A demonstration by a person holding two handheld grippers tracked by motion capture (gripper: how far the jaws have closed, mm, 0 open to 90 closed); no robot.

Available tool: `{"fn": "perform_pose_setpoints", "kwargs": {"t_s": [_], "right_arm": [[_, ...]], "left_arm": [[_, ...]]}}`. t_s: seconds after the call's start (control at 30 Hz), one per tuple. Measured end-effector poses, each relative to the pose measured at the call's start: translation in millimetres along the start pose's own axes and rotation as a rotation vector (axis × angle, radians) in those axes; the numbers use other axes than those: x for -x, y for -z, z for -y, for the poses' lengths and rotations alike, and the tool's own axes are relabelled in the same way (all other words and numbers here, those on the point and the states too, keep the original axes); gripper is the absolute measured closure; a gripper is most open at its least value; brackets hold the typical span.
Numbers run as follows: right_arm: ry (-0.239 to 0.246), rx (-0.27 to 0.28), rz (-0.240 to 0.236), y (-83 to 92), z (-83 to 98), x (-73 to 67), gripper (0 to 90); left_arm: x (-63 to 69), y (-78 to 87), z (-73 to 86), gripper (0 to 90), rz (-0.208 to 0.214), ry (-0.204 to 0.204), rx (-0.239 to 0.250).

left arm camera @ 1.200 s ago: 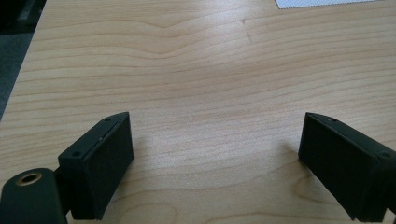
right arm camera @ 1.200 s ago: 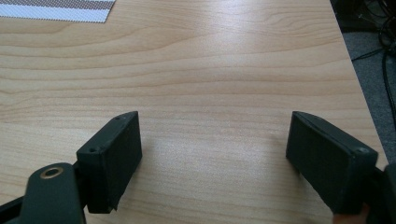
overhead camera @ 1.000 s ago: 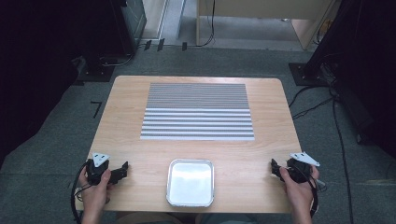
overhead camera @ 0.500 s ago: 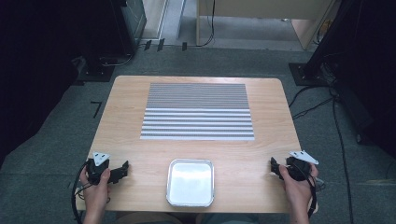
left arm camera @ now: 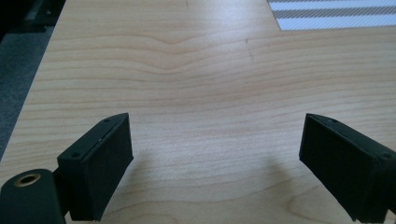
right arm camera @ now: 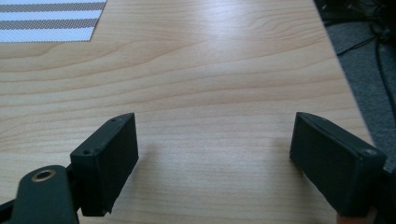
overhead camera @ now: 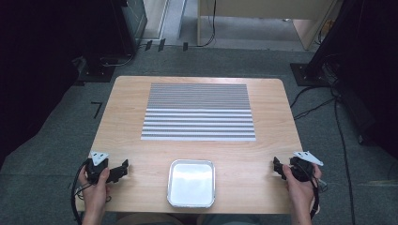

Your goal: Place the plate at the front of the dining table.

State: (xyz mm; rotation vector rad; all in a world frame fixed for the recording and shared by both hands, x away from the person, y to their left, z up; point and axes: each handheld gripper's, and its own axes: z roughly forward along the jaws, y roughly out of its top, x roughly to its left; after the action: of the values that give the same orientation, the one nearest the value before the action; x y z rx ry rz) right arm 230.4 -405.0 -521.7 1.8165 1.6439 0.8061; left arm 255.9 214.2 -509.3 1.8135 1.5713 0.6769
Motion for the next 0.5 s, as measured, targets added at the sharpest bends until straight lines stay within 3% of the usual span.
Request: {"fn": "perform_pose_setpoints", "kwargs": {"t_s": [0.17, 0.3, 0.37, 0.5], "right_arm": [[0.011, 0.022, 0.022, 8.3, -3.7, -2.2, 15.2], [0.002, 0.041, -0.008, 15.1, -7.3, -7.2, 15.2], [0.021, 0.050, -0.002, 17.6, -9.1, -9.7, 15.2], [0.014, 0.067, -0.015, 22.7, -11.8, -12.6, 15.2]], "left_arm": [[3.1, 5.7, -3.9, 9.4, 0.028, 0.018, 0.021], [8.6, 8.4, -6.9, 9.4, 0.055, 0.013, 0.023], [10.4, 8.8, -7.6, 9.4, 0.061, 0.010, 0.024], [16.7, 11.2, -10.1, 9.4, 0.072, -0.005, 0.025]]}}
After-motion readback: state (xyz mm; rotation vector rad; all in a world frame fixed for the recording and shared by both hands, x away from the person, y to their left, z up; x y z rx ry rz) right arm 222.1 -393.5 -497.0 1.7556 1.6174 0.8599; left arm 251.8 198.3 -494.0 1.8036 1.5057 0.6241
